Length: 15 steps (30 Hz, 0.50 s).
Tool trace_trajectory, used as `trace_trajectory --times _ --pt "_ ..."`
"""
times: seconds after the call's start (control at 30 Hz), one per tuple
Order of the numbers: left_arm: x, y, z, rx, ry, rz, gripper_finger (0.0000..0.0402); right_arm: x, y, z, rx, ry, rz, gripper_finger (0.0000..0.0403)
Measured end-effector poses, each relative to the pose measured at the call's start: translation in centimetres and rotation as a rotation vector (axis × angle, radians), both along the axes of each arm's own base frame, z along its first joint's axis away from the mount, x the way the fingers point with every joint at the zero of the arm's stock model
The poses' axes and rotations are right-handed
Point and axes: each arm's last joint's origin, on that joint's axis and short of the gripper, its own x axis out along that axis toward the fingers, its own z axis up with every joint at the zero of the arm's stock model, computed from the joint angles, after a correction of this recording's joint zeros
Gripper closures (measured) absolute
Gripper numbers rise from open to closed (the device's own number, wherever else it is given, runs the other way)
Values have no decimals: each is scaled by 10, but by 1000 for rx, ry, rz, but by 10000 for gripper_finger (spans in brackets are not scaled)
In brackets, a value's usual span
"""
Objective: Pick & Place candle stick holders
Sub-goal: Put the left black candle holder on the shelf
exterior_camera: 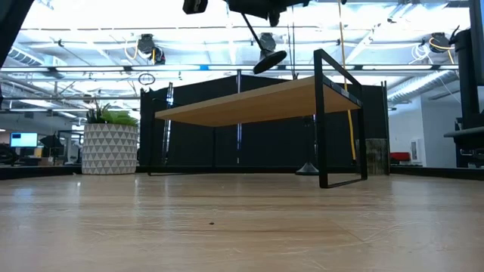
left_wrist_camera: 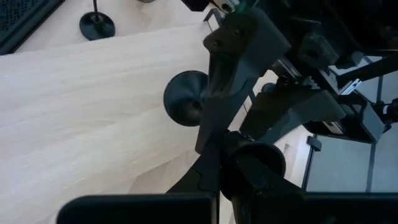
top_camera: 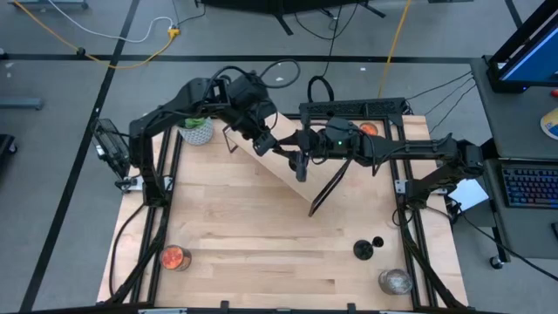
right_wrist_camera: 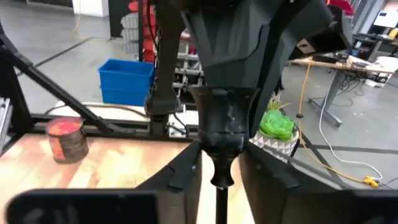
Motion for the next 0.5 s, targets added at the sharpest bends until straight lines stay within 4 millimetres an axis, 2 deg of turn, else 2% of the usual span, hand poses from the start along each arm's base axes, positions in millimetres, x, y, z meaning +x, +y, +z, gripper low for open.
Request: trace_trajectory --times 0.23,0.5 --pt "3 0 -2 -3 -6 -32 392 0 1 -1 -5 5 16 382" --pt "3 1 -3 0 -3 -33 391 0 0 -1 -7 3 13 382"
